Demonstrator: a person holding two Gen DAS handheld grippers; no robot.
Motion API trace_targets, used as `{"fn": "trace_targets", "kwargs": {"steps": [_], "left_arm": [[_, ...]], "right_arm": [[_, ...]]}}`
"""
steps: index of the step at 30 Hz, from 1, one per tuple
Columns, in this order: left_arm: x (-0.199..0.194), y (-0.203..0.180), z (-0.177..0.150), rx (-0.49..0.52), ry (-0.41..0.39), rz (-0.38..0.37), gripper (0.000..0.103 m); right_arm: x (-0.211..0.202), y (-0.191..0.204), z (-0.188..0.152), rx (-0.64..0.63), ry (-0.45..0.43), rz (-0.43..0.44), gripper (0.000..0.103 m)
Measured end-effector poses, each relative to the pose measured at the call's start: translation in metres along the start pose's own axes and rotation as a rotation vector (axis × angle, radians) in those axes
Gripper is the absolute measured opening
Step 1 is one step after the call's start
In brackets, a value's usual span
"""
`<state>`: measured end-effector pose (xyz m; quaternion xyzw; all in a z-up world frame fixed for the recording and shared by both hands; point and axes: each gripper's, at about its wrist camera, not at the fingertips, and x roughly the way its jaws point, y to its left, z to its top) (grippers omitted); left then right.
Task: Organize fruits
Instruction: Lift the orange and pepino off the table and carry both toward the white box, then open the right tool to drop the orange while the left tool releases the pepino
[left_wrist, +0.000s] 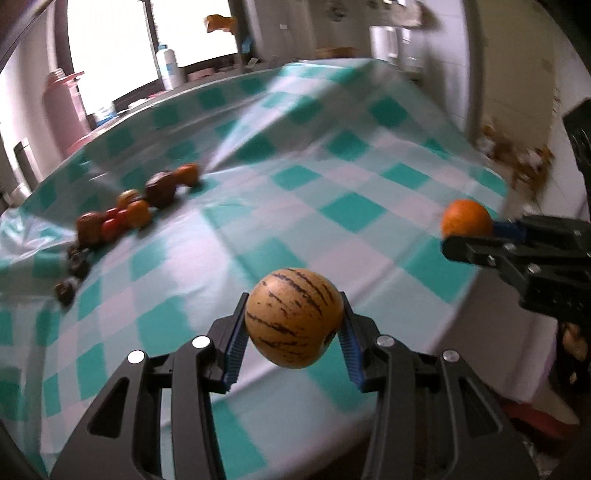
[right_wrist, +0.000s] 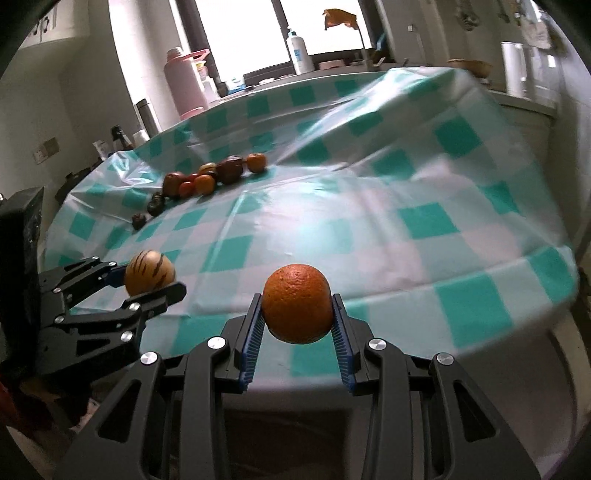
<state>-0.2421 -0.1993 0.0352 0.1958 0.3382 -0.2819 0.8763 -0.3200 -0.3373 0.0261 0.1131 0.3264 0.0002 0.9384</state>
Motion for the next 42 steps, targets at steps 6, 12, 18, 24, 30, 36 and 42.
{"fn": "trace_targets", "kwargs": {"steps": [6,12,18,24,30,36,42], "left_arm": [[0.0,-0.053,0.006,0.134,-0.004,-0.067,0.045],[0.001,-0.104,0.01,0.267,-0.004,-0.151,0.045],[0.009,-0.16,0.008,0.415,0.012,-0.245,0.045],[0.04,-0.207,-0.006,0.539,0.084,-0.3,0.045],[0.082,-0.236,-0.026,0.599,0.2,-0.335,0.045],[0.131,-0.256,-0.049,0.636,0.325,-0.325,0.045],[0.162,-0.263,-0.064,0.622,0.418,-0.317,0.045]], "right_arm": [[-0.03,-0.04,-0.014,0.032,-0.052,-0.153,0.036],[-0.036,-0.089,-0.039,0.12,-0.02,-0.275,0.036],[-0.023,-0.126,-0.065,0.202,0.057,-0.359,0.036],[-0.005,-0.159,-0.086,0.275,0.122,-0.399,0.036],[0.021,-0.189,-0.107,0.364,0.207,-0.419,0.036],[0.058,-0.212,-0.122,0.437,0.322,-0.439,0.036],[0.081,-0.221,-0.134,0.465,0.405,-0.429,0.036]]}}
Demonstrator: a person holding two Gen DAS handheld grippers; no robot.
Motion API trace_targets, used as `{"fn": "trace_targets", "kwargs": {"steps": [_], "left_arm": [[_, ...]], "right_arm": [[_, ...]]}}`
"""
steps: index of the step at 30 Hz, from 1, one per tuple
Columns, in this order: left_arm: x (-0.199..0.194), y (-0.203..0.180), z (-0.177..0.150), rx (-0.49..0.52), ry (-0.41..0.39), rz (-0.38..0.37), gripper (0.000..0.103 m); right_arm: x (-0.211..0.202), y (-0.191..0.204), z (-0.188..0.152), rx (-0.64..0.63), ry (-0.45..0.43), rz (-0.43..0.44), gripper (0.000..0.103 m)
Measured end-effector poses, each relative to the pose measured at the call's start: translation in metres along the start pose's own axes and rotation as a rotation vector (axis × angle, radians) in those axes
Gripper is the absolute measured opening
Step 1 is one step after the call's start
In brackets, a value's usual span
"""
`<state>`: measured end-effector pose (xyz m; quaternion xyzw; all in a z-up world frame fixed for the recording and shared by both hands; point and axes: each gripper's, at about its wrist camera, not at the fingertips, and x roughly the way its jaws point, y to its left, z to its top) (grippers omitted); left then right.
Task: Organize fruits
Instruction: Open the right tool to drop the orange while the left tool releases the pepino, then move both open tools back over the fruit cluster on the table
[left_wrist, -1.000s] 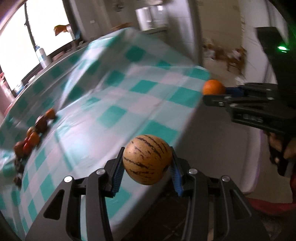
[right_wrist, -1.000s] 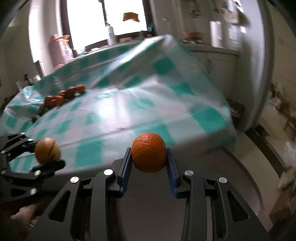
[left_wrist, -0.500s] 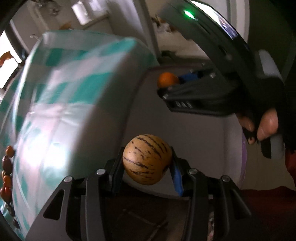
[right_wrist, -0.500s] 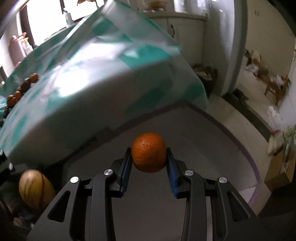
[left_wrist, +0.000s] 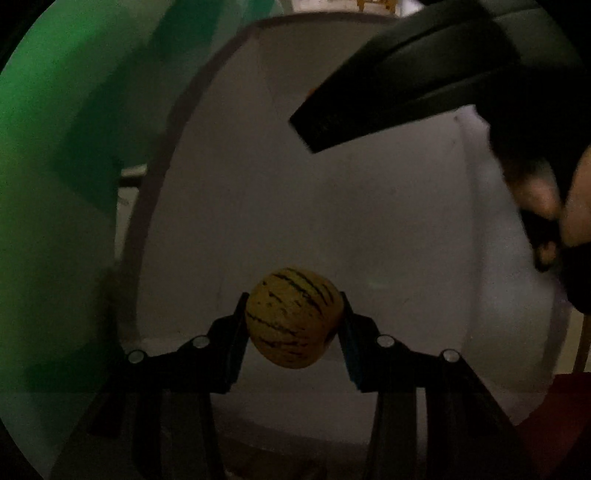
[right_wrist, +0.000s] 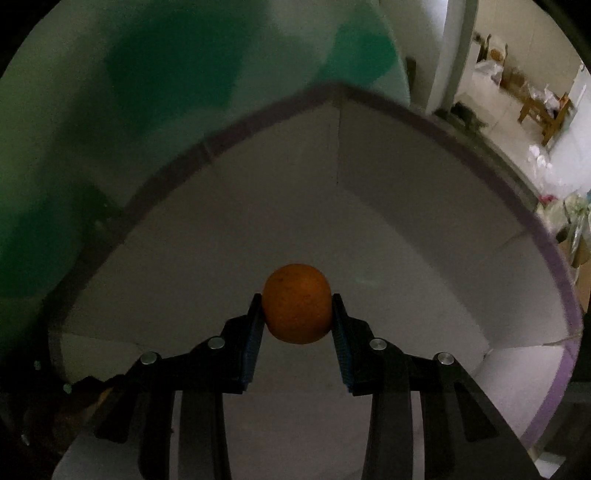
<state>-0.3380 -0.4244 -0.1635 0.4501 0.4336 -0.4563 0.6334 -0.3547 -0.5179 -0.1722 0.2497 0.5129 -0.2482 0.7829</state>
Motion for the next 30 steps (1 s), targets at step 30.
{"fn": "trace_targets", "kwargs": {"steps": [30], "left_arm": [[-0.095,0.016,-0.037,-0.029,-0.469,0.001,0.083]], "right_arm": [[-0.04,-0.035,0.002,0.181,-0.105,0.074,0.069]]}}
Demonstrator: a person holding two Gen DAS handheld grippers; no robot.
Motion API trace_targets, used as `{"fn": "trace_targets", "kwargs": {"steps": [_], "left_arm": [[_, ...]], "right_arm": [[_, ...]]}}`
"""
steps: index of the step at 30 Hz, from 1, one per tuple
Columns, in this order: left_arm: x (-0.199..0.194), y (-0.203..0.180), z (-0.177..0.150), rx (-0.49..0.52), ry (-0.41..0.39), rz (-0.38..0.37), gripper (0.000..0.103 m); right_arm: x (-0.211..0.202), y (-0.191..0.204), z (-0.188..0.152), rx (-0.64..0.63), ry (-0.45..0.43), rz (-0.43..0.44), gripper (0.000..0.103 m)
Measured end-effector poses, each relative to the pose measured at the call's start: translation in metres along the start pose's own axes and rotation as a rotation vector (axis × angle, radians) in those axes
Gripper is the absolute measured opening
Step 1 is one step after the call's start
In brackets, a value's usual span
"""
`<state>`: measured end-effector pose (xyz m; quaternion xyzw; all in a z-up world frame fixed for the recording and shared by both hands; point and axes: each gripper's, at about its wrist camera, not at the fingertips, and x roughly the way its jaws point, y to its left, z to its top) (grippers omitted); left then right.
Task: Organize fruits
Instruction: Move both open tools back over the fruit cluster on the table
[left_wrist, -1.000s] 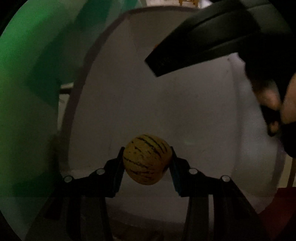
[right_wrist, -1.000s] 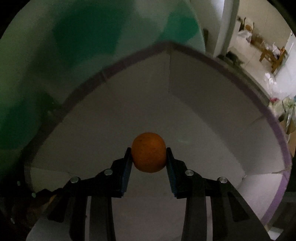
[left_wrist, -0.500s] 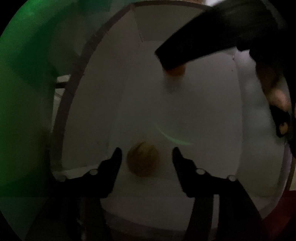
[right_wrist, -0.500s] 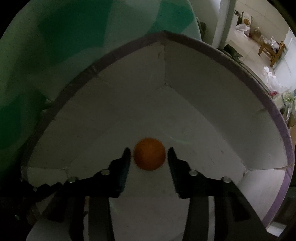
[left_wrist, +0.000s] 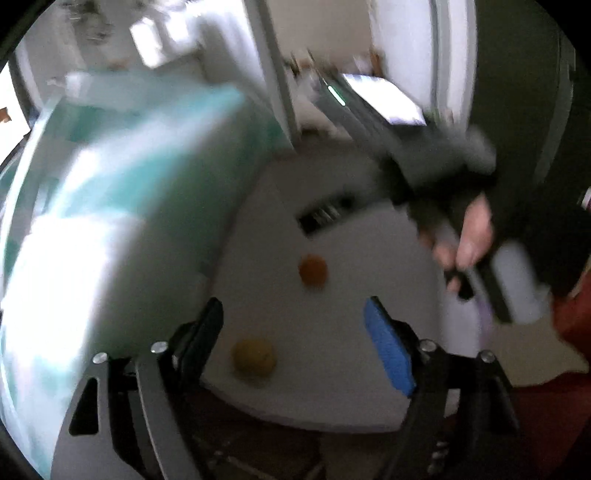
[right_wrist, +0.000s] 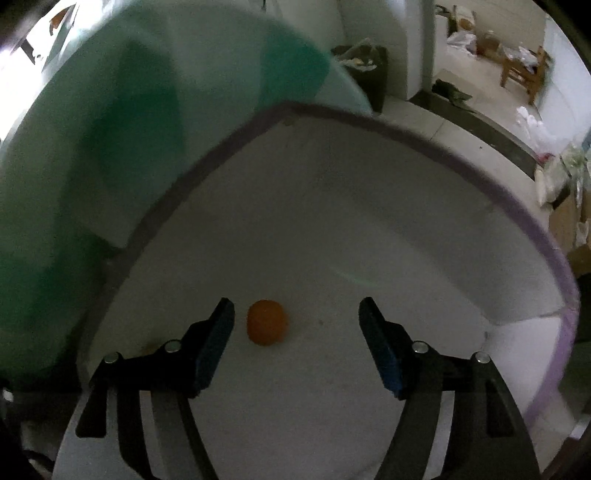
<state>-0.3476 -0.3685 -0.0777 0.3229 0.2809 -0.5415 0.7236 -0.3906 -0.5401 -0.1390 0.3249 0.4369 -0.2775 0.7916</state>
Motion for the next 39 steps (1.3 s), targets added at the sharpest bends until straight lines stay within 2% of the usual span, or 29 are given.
{"fn": "trace_targets", "kwargs": {"steps": [2,4,6,8,9,10,12,13,16,17,18,22,24,27,29,31,33,35,39], "left_arm": [[-0.031,0.021,0.001,-0.08,-0.088,0.027,0.092],[-0.075,0.058,-0.006,-0.19,-0.193,0.082,0.101],[-0.11,0.091,-0.018,-0.28,-0.257,0.154,0.101],[-0.148,0.126,-0.028,-0.354,-0.28,0.232,0.101],[-0.16,0.14,-0.035,-0.391,-0.283,0.281,0.101],[-0.176,0.162,-0.051,-0.448,-0.276,0.36,0.101],[-0.199,0.199,-0.068,-0.52,-0.27,0.437,0.101],[-0.207,0.226,-0.079,-0.585,-0.255,0.489,0.101],[-0.232,0.283,-0.113,-0.747,-0.211,0.578,0.101],[-0.24,0.303,-0.131,-0.801,-0.18,0.633,0.101],[-0.248,0.315,-0.144,-0.831,-0.158,0.669,0.101],[-0.267,0.366,-0.196,-0.951,-0.077,0.789,0.101],[-0.272,0.384,-0.219,-1.004,-0.048,0.811,0.101],[-0.278,0.393,-0.241,-1.054,-0.061,0.804,0.101],[-0.279,0.393,-0.252,-1.086,-0.073,0.786,0.101],[-0.28,0.397,-0.258,-1.127,-0.085,0.734,0.101],[-0.284,0.399,-0.263,-1.149,-0.101,0.735,0.101],[-0.282,0.401,-0.264,-1.152,-0.095,0.724,0.101],[-0.281,0.398,-0.262,-1.151,-0.091,0.727,0.101]], "right_arm": [[-0.024,0.01,0.004,-0.008,-0.059,0.011,0.069],[-0.049,0.03,0.007,-0.045,-0.13,0.04,0.069],[-0.078,0.059,0.01,-0.115,-0.208,0.088,0.074],[-0.1,0.094,0.01,-0.197,-0.265,0.159,0.081],[-0.109,0.113,0.009,-0.243,-0.287,0.193,0.083],[-0.115,0.134,0.007,-0.29,-0.302,0.222,0.087],[-0.124,0.186,-0.001,-0.406,-0.304,0.27,0.087],[-0.123,0.211,-0.006,-0.463,-0.288,0.281,0.087],[-0.122,0.28,-0.028,-0.587,-0.251,0.32,0.087],[-0.118,0.308,-0.033,-0.633,-0.233,0.346,0.087],[-0.119,0.331,-0.048,-0.663,-0.218,0.356,0.087],[-0.088,0.416,-0.057,-0.763,-0.146,0.368,0.087],[-0.064,0.462,-0.051,-0.791,-0.087,0.365,0.087],[-0.038,0.504,-0.044,-0.797,-0.036,0.353,0.086],[-0.027,0.527,-0.039,-0.796,-0.04,0.344,0.085],[-0.016,0.554,-0.035,-0.783,-0.038,0.343,0.082],[-0.008,0.574,-0.031,-0.763,-0.035,0.337,0.081],[0.0,0.594,-0.029,-0.756,-0.045,0.327,0.075],[0.01,0.621,-0.029,-0.754,-0.075,0.264,0.071]]}}
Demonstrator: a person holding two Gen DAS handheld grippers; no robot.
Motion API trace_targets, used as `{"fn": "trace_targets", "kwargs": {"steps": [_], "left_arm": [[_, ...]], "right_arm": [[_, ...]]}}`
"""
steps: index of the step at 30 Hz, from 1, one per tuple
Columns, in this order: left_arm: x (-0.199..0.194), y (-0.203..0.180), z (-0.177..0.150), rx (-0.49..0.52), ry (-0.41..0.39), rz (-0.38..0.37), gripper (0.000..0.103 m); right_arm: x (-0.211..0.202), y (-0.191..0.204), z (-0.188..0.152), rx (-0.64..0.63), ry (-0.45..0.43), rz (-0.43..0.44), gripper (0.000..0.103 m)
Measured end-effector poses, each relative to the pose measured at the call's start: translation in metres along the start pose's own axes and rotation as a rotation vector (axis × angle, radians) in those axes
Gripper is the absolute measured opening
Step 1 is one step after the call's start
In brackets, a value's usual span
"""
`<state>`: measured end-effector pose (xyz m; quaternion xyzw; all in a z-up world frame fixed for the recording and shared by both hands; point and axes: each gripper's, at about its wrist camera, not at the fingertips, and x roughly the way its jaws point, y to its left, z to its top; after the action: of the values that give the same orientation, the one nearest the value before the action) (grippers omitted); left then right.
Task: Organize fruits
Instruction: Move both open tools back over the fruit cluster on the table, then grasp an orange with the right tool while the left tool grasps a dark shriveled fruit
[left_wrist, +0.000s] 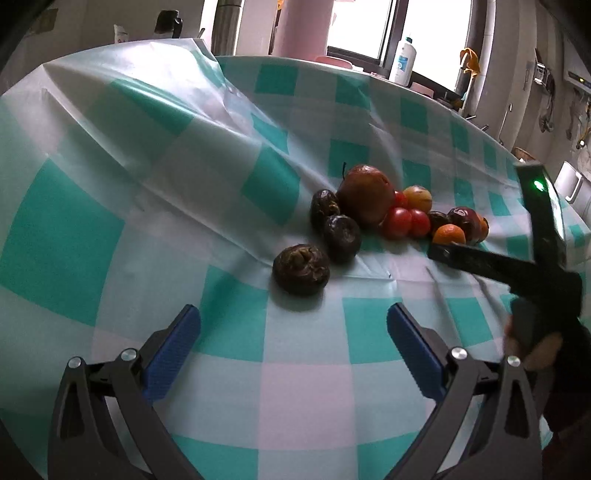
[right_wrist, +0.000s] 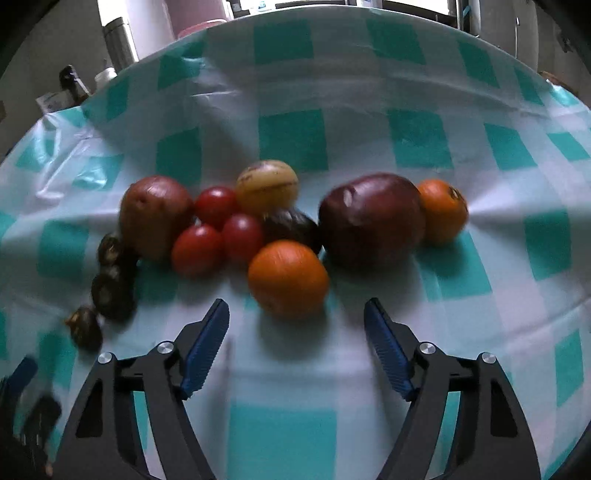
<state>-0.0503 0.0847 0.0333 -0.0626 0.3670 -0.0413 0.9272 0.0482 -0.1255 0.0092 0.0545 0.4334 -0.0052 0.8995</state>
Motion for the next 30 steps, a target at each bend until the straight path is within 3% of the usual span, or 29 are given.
{"fn": "trace_targets", "kwargs": {"steps": [3,7,15,18,21,24,25,26,30], "left_arm": [[0.001,0.001,-0.003,-0.015,0.007,0.002,0.101],[0.003,0.0,-0.005,-0.026,0.02,0.0,0.101],[0.015,-0.009,0.002,0.004,0.046,0.012,0.1],[0.031,-0.019,0.014,0.07,0.051,0.095,0.092],[0.055,-0.025,0.023,0.117,0.103,0.128,0.076],[0.065,-0.029,0.026,0.144,0.123,0.143,0.068],[0.067,-0.033,0.025,0.171,0.131,0.157,0.053],[0.069,-0.035,0.023,0.189,0.145,0.153,0.045],[0.065,-0.031,0.022,0.163,0.126,0.096,0.043]], "right_arm": [[0.005,0.006,0.003,-0.008,-0.003,-0.084,0.056],[-0.006,-0.002,-0.006,0.013,-0.019,-0.024,0.041],[-0.029,-0.04,-0.029,0.141,-0.063,0.162,0.041],[-0.034,-0.055,-0.032,0.18,-0.075,0.21,0.041],[-0.034,-0.06,-0.035,0.19,-0.072,0.225,0.041],[-0.03,-0.053,-0.032,0.189,-0.074,0.229,0.041],[-0.028,-0.048,-0.03,0.189,-0.074,0.23,0.041],[-0.03,-0.048,-0.03,0.19,-0.075,0.23,0.041],[-0.029,-0.048,-0.029,0.19,-0.076,0.23,0.041]]}}
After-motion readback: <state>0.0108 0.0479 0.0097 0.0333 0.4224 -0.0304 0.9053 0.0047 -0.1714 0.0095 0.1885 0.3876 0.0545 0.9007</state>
